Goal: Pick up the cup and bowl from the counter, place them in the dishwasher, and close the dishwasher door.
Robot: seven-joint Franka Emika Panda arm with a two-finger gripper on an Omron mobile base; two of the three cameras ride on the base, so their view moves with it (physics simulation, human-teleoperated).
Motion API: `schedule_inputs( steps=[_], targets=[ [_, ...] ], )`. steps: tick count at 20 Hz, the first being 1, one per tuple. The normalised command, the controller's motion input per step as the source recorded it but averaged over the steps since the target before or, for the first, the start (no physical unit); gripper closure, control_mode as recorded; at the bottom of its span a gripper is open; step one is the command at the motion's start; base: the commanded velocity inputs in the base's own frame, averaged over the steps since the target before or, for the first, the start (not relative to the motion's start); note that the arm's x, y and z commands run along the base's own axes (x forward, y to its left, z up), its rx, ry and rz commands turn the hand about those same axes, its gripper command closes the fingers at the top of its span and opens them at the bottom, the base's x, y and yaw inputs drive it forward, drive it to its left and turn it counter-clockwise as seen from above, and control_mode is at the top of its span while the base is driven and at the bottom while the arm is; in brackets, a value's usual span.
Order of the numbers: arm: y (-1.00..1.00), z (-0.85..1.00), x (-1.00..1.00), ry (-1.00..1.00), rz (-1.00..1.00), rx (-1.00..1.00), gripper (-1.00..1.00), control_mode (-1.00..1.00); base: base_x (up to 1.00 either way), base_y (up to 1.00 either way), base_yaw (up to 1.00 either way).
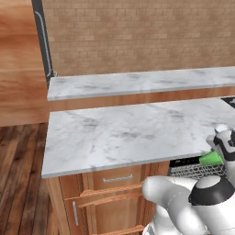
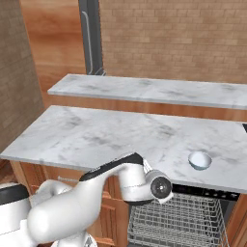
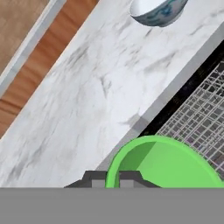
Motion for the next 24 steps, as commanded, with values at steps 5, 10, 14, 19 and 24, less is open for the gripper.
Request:
schedule_inputs(
  steps=[5, 10, 14, 19, 24],
  targets=[
    [-0.16, -0.3, 0.0, 0.0, -0.1, 0.01, 1.0, -1.0, 0.0, 0.0, 0.0],
    [-0.21, -0.36, 0.0, 0.01, -0.05, 0.0, 1.0, -1.0, 0.0, 0.0, 0.0],
    [-0.29, -0.39, 0.0, 0.0, -0.01, 0.0, 1.0, -1.0, 0.0, 0.0, 0.0],
    [-0.31, -0.47, 0.0, 0.02, 0.0, 0.0, 1.0, -1.0, 0.0, 0.0, 0.0],
    [-0.34, -0.48, 0.0, 0.05, 0.0, 0.0, 1.0, -1.0, 0.0, 0.0, 0.0]
  ],
)
